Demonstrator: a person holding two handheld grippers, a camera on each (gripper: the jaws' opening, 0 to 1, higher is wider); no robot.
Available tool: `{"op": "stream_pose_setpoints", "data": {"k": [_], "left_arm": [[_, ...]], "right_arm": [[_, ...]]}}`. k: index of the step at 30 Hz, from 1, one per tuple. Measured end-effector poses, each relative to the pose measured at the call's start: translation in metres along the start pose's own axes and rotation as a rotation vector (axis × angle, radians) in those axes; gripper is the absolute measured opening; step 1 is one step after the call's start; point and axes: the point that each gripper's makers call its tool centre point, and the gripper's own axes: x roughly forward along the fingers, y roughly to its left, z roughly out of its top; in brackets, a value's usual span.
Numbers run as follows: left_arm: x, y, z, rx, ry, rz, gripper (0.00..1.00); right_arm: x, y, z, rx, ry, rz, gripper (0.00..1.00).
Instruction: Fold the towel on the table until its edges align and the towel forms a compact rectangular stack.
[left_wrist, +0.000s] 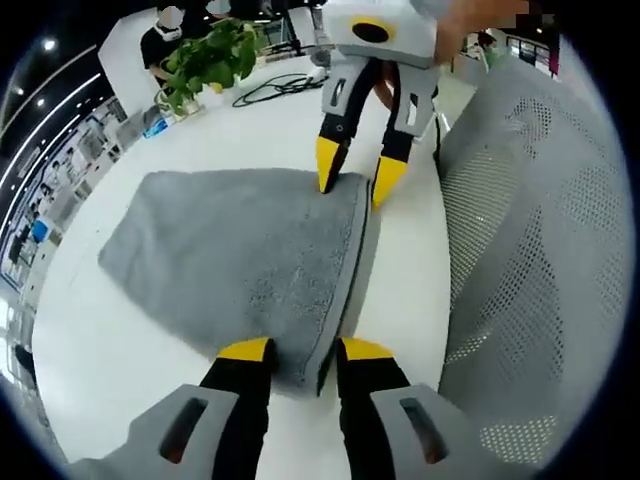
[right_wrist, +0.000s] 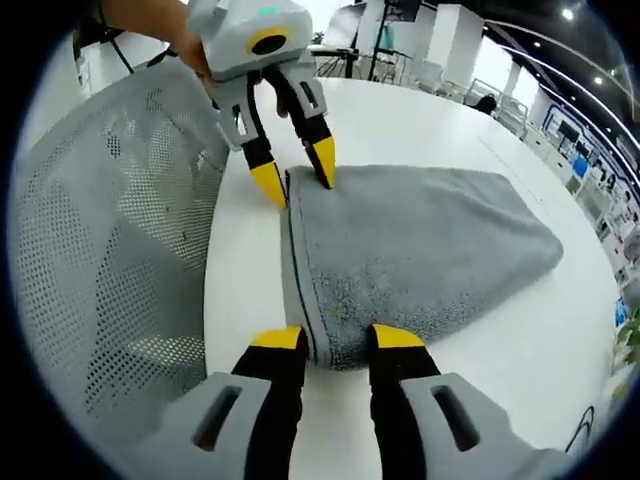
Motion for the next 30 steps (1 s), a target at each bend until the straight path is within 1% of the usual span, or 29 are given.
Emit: {"op": "stream_pose_setpoints", "data": {"k": [2, 4, 5, 6, 7, 10, 14, 18, 21, 24, 27, 28, 30], "left_arm": [[0.002, 0.003, 0.002, -0.025, -0.006, 0.000, 0.23], [0.004, 0.005, 0.002, -0.066, -0.018, 0.003, 0.21], [0.004, 0.003, 0.002, -0.071, -0.021, 0.011, 0.20], [0.005, 0.004, 0.002, -0.063, -0.024, 0.020, 0.18], [0.003, 0.003, 0.002, -0.068, -0.024, 0.023, 0.16], [0.002, 0.002, 0.005, -0.051, -0.012, 0.030, 0.13], [0.000, 0.003, 0.004, -0.057, -0.003, 0.033, 0.11], [-0.004, -0.002, 0.002, -0.090, 0.005, 0.030, 0.11], [-0.006, -0.007, 0.000, -0.098, 0.006, 0.024, 0.11], [-0.008, -0.008, -0.002, -0.094, 0.013, 0.014, 0.11], [-0.011, -0.010, -0.002, -0.131, 0.010, 0.002, 0.09], [-0.013, -0.010, -0.001, -0.152, 0.002, -0.005, 0.09], [-0.016, -0.012, 0.001, -0.177, -0.003, -0.010, 0.08]], "right_arm": [[0.002, -0.003, -0.002, -0.022, 0.011, -0.007, 0.21], [0.003, -0.004, -0.003, -0.023, 0.011, -0.002, 0.19], [0.002, -0.006, -0.004, -0.012, 0.011, -0.017, 0.17], [0.003, -0.008, -0.003, 0.013, 0.010, -0.028, 0.14], [0.004, -0.009, -0.003, 0.072, 0.006, -0.035, 0.13], [0.004, -0.010, -0.003, 0.054, 0.007, -0.028, 0.10], [0.003, -0.010, -0.004, 0.105, 0.006, -0.002, 0.09], [0.003, -0.003, -0.003, 0.120, 0.025, 0.031, 0.09], [0.001, 0.004, -0.003, 0.131, 0.030, 0.052, 0.09], [-0.001, 0.009, -0.002, 0.152, 0.025, 0.056, 0.08], [-0.003, 0.013, 0.000, 0.158, 0.023, 0.063, 0.08], [-0.003, 0.014, -0.001, 0.173, 0.025, 0.065, 0.08], [-0.004, 0.018, -0.001, 0.232, 0.025, 0.074, 0.08]]}}
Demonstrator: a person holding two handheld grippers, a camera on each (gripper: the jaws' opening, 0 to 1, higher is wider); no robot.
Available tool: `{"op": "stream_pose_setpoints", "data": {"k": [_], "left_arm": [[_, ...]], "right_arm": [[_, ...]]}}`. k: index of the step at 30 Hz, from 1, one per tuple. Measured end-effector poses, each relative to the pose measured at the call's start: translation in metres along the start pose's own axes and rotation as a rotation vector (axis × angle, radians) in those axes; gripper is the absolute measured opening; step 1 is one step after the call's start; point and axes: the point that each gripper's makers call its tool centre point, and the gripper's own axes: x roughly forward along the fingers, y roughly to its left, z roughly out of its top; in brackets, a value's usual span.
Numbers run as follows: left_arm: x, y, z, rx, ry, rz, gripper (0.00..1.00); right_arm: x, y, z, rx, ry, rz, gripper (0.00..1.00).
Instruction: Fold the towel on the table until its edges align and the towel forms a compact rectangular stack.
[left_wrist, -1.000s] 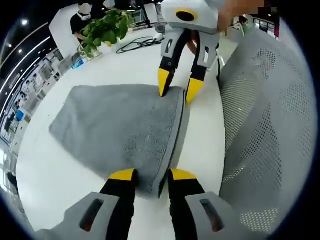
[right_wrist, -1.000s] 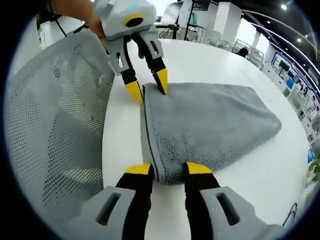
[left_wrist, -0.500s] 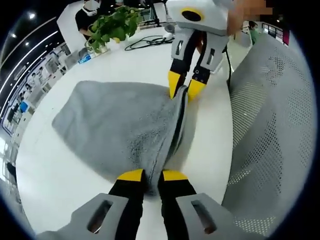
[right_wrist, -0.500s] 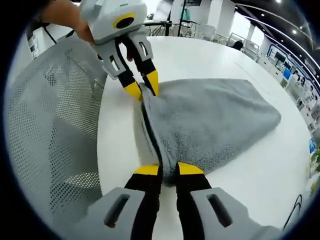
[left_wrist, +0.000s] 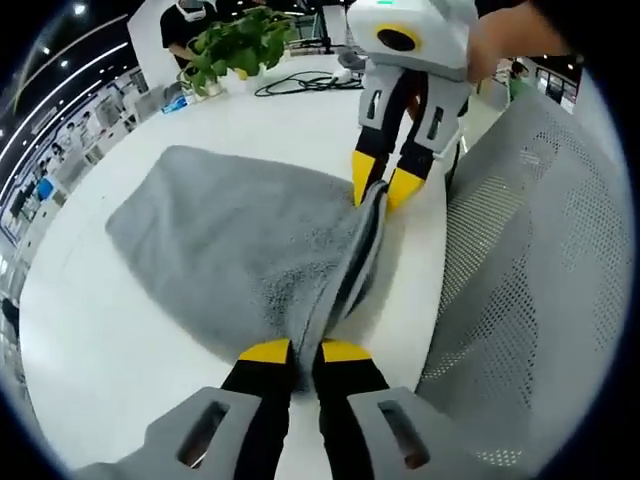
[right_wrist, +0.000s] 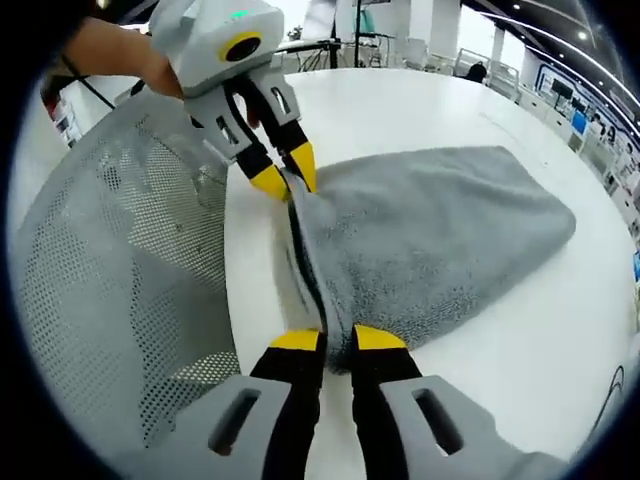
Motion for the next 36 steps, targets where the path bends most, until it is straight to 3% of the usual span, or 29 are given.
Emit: {"op": "stream_pose_setpoints", "data": {"k": [3, 13, 16, 19, 21, 24, 29, 33, 36], "left_arm": [[-0.006, -0.001, 0.004, -0.033, -0.008, -0.001, 0.06], [-0.014, -0.002, 0.012, -0.035, -0.029, -0.009, 0.05], [-0.018, -0.001, 0.015, -0.044, -0.040, -0.008, 0.05], [-0.014, -0.002, 0.014, -0.009, -0.042, -0.012, 0.06], [-0.007, -0.006, 0.006, -0.015, -0.014, -0.036, 0.08], [-0.001, -0.009, 0.005, 0.142, -0.006, -0.017, 0.15], [0.009, -0.019, 0.000, 0.160, 0.003, -0.038, 0.28], [0.011, -0.015, 0.003, 0.149, 0.003, -0.024, 0.29], [0.013, -0.011, 0.005, 0.149, -0.001, -0.003, 0.23]], "right_arm": [[-0.002, 0.003, 0.000, 0.009, -0.007, 0.002, 0.08], [-0.010, 0.001, 0.000, 0.035, -0.039, 0.012, 0.05], [-0.016, 0.001, 0.005, 0.096, -0.066, 0.027, 0.04], [-0.018, 0.002, 0.006, 0.146, -0.075, 0.038, 0.04], [-0.014, -0.002, 0.002, 0.134, -0.061, 0.028, 0.04], [-0.011, 0.000, 0.000, 0.142, -0.055, 0.025, 0.04], [-0.013, 0.000, 0.002, 0.223, -0.074, 0.036, 0.04], [-0.019, -0.002, 0.008, 0.242, -0.098, 0.045, 0.04], [-0.023, -0.001, 0.012, 0.282, -0.120, 0.063, 0.04]]}}
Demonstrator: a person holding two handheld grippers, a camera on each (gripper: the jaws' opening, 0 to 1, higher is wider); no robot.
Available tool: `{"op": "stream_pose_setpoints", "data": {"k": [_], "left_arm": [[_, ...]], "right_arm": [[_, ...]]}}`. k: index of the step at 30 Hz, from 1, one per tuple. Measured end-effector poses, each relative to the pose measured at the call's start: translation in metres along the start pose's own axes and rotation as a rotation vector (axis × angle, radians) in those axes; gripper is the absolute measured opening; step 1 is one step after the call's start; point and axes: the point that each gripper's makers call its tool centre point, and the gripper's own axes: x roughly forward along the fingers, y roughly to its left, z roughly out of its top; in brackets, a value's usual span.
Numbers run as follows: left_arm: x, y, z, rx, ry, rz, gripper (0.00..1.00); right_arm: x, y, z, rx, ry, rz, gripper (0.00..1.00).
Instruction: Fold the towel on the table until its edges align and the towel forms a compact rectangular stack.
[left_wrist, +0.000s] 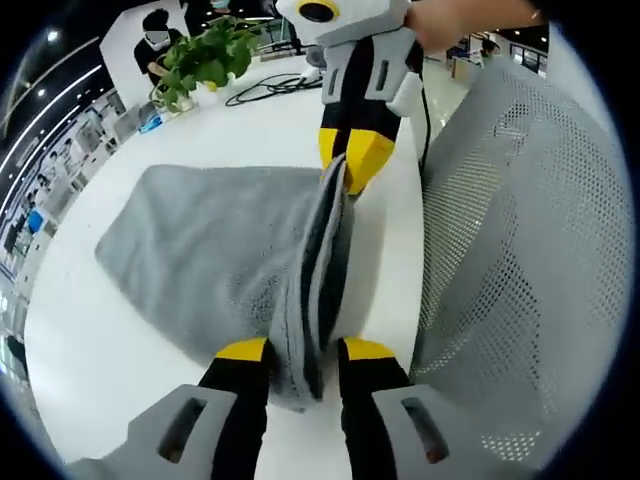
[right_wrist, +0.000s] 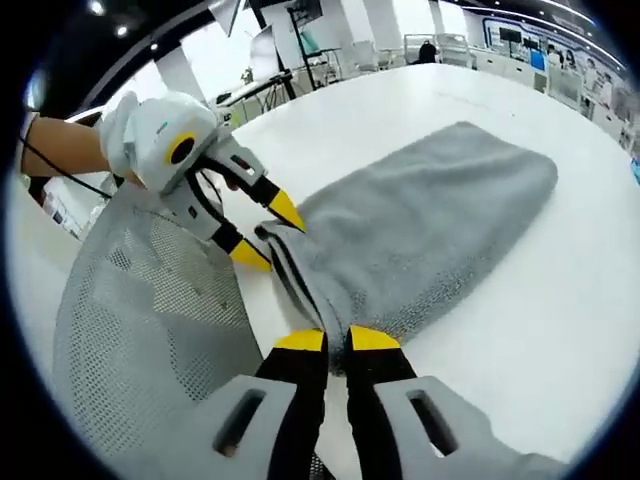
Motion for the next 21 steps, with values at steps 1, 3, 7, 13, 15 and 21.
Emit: {"op": "stream_pose_setpoints", "data": {"k": [1, 3, 7, 13, 15, 21], "left_arm": [[0.002, 0.002, 0.000, 0.008, 0.000, 0.003, 0.20], [0.002, 0.007, -0.001, 0.036, 0.006, 0.018, 0.16], [-0.002, 0.013, 0.001, -0.077, 0.024, 0.017, 0.07], [-0.013, 0.013, 0.008, -0.084, 0.002, -0.018, 0.05], [-0.017, 0.016, 0.013, -0.096, -0.011, -0.025, 0.05], [-0.029, 0.030, 0.024, -0.136, -0.037, -0.025, 0.05]], "right_arm": [[-0.001, 0.001, 0.002, 0.003, -0.007, 0.004, 0.04], [-0.003, 0.002, 0.006, 0.009, -0.022, 0.012, 0.03], [-0.005, 0.004, 0.009, -0.004, -0.025, 0.016, 0.03], [-0.011, 0.006, 0.009, -0.014, -0.035, 0.026, 0.03], [-0.013, 0.007, 0.009, -0.037, -0.034, 0.026, 0.04], [-0.015, 0.004, 0.014, -0.055, -0.062, 0.024, 0.05]]}}
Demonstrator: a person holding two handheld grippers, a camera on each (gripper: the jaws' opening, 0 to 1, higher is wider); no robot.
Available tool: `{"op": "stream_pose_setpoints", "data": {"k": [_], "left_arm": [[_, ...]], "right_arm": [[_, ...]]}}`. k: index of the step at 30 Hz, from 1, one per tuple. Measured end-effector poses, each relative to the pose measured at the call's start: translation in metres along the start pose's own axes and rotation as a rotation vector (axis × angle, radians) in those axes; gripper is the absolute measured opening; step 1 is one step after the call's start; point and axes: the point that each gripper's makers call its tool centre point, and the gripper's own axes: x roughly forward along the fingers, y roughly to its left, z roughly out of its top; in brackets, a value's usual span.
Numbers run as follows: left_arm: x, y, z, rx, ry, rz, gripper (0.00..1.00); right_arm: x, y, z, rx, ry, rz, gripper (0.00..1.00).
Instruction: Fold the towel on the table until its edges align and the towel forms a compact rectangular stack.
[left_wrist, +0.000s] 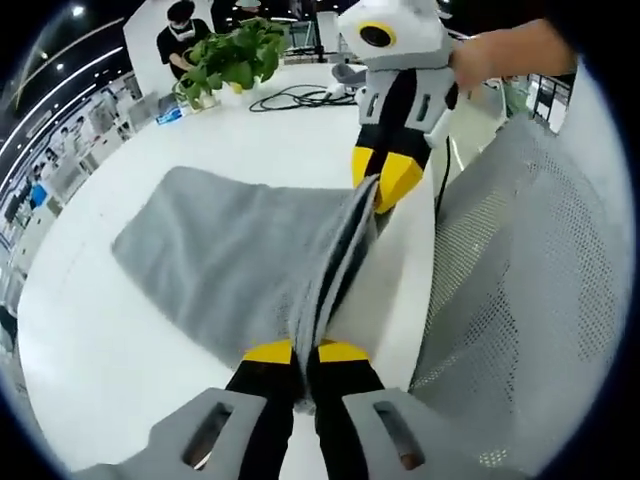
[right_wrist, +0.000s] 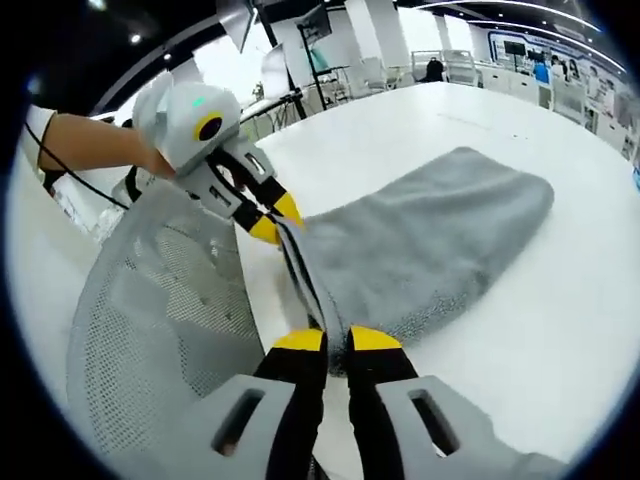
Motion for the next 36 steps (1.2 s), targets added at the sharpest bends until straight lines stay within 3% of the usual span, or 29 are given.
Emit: {"op": "stream_pose_setpoints", "data": {"k": [4, 13, 18, 24, 26, 29, 31, 34, 36], "left_arm": [[-0.010, 0.003, 0.009, -0.014, -0.005, -0.007, 0.05], [-0.024, -0.009, 0.011, -0.024, 0.016, -0.071, 0.05], [-0.027, -0.008, 0.017, -0.058, 0.013, -0.086, 0.05], [-0.026, 0.001, 0.026, -0.113, 0.012, -0.083, 0.05], [-0.026, 0.002, 0.030, -0.119, 0.002, -0.088, 0.05], [-0.026, 0.007, 0.032, -0.179, -0.003, -0.095, 0.05], [-0.026, 0.008, 0.032, -0.196, 0.002, -0.095, 0.05], [-0.028, 0.009, 0.035, -0.244, -0.007, -0.098, 0.05], [-0.030, 0.007, 0.037, -0.245, -0.016, -0.104, 0.05]], "right_arm": [[-0.005, 0.004, 0.005, -0.016, -0.018, 0.008, 0.05], [-0.015, 0.021, 0.012, -0.046, -0.047, 0.047, 0.07], [-0.018, 0.018, 0.016, -0.069, -0.077, 0.030, 0.09], [-0.020, 0.022, 0.031, -0.137, -0.140, -0.003, 0.30], [-0.018, 0.021, 0.031, -0.219, -0.117, -0.033, 0.32], [-0.009, 0.010, 0.028, -0.254, -0.101, -0.062, 0.36], [-0.006, 0.016, 0.026, -0.266, -0.090, -0.063, 0.38], [0.001, 0.019, 0.020, -0.294, -0.060, -0.070, 0.37], [0.003, 0.014, 0.015, -0.344, -0.028, -0.098, 0.29]]}}
